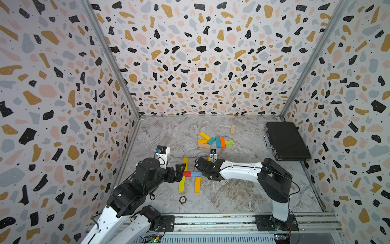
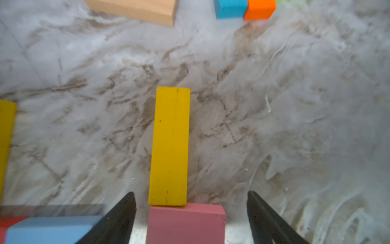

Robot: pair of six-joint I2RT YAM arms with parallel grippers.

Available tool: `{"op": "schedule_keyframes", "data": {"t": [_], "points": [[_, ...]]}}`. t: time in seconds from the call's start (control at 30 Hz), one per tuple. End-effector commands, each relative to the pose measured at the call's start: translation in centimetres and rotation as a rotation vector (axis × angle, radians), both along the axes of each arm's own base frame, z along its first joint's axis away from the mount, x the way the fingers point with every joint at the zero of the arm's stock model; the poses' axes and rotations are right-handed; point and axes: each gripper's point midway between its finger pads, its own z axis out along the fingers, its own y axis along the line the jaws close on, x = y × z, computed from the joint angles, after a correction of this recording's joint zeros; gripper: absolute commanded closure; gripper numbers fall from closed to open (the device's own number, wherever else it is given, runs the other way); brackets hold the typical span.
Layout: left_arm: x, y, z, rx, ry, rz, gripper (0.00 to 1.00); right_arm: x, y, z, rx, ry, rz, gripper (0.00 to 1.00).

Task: Assemble the letter h with building blocks
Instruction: Assemble the building block at the center of the board.

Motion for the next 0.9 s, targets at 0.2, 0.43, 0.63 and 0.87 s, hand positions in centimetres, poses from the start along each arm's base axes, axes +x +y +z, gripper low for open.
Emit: {"op": "schedule_keyframes", "data": {"t": [0.2,0.43,0.63,0.87], "points": [[0.2,-0.2,0.7,-0.017,-0.026,-0.009,0.01,-3.9,1.7,6.7,0.327,0.014,0.257,0.2],[0.2,-0.1,0.7,-0.011,-0.03,-0.005,0.01,-8.1,3.6,3.5,0.488,0.227,0.317,0.19],[0.3,-0.2,0.5,-0.007,-0.025,-0.006,0.01,-9.1,3.0,0.3,0.412,0.269,0.279,0.19],[0.3,-0.2,0.5,-0.006,-0.025,-0.006,0.01,-8.6,2.0,-1.1,0.382,0.256,0.216,0.19]]}}
